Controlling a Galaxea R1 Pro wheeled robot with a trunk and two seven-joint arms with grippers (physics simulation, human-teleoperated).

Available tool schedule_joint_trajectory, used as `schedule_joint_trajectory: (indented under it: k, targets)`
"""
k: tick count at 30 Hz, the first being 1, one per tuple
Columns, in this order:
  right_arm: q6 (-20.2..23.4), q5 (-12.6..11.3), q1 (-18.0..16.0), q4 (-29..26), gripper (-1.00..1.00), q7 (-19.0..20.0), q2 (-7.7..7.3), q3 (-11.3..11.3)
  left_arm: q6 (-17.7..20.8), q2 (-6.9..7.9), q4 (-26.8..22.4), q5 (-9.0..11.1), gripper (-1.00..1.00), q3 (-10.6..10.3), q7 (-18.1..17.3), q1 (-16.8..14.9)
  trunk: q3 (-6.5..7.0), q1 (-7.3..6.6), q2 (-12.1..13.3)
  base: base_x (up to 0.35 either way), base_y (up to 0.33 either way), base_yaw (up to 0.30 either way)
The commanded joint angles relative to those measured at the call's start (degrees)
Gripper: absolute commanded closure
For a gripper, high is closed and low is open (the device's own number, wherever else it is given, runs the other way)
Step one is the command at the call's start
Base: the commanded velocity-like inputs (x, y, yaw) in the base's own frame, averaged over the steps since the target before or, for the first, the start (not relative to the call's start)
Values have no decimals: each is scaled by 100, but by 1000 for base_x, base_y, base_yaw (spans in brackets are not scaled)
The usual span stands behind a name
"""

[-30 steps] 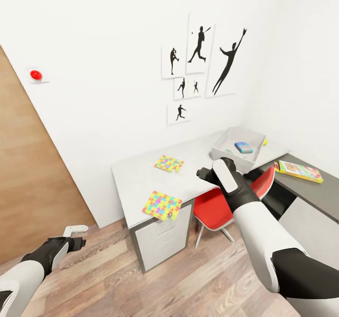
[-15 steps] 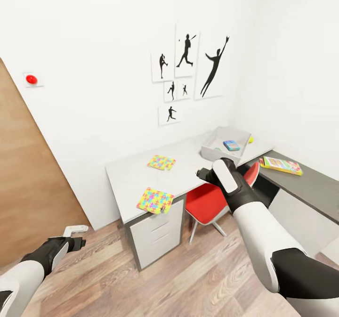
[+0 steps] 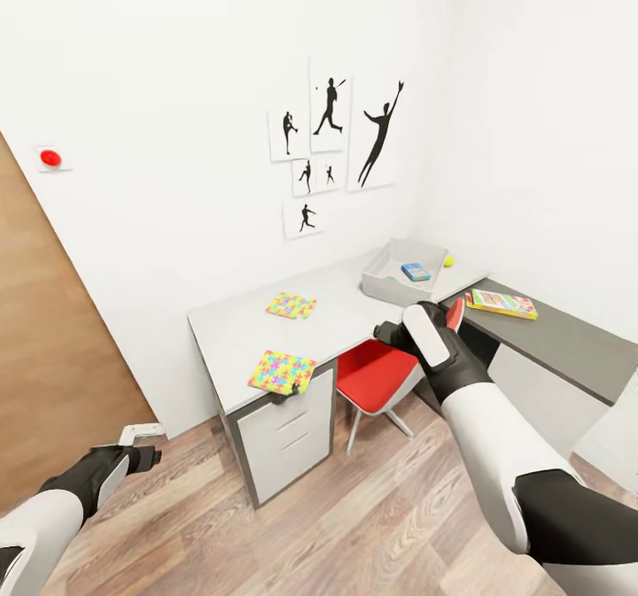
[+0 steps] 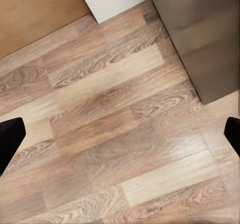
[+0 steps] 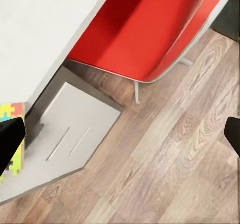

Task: Put all the toys in the child's room - the three board games (two on the bed and one on the table), the two jigsaw puzzles on the table, and the tennis ball on the table - inside the toy box on the table in the child's room.

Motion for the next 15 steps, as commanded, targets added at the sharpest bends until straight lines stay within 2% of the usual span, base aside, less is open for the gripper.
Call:
schedule_joint_trajectory:
  k: [1, 10, 15]
  targets:
    - [1, -58, -5, 1, -100, -58, -7, 12, 37, -2, -13, -3, -100, 39, 0, -1, -3, 4, -12, -10, 2, -142]
    - [-2, -55, -1, 66, -100, -8, -38, -9, 37, -2, -13, -4, -100, 39, 0, -1, 41, 4, -12, -3, 1, -100]
    - [-5, -49, 69, 441, -100, 0, -34, 5, 37, -2, -13, -4, -100, 39, 1, -1, 45, 4, -12, 0, 0, -18]
